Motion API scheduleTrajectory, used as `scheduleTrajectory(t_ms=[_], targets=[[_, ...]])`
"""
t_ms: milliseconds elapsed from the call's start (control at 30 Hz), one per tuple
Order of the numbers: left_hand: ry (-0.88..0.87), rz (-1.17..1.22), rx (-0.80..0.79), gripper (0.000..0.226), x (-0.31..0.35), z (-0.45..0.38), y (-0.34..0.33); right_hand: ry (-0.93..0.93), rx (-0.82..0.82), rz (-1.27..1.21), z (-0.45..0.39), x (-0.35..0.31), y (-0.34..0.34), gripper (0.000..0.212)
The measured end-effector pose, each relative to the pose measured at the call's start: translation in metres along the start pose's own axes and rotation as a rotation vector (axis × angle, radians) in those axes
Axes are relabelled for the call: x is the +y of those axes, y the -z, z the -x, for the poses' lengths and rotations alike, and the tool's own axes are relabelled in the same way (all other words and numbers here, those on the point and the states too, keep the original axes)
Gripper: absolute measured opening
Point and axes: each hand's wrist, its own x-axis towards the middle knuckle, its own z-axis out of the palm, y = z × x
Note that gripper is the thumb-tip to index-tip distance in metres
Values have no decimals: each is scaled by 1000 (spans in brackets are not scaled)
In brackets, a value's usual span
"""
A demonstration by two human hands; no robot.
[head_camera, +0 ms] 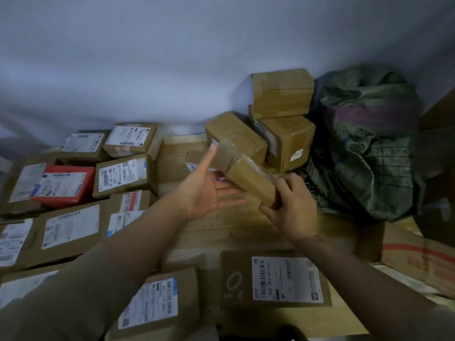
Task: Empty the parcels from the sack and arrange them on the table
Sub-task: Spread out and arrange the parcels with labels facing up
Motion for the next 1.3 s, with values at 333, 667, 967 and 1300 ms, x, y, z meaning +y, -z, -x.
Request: scheduleTrajectory(t_ms=[333, 667, 967, 1300], targets=[[-20, -220, 351, 41, 19, 27, 72, -287, -129, -249, -6, -9, 0, 83], [-297, -746, 652, 59, 2, 38, 93, -908, -700, -665, -4, -22, -43, 63], [-433, -966, 687, 32, 14, 45, 123, -62, -483, -32, -69, -57, -92, 64], [-480, -1069, 753, 31, 34, 31, 161, -326, -722, 57, -109, -104, -143, 55]])
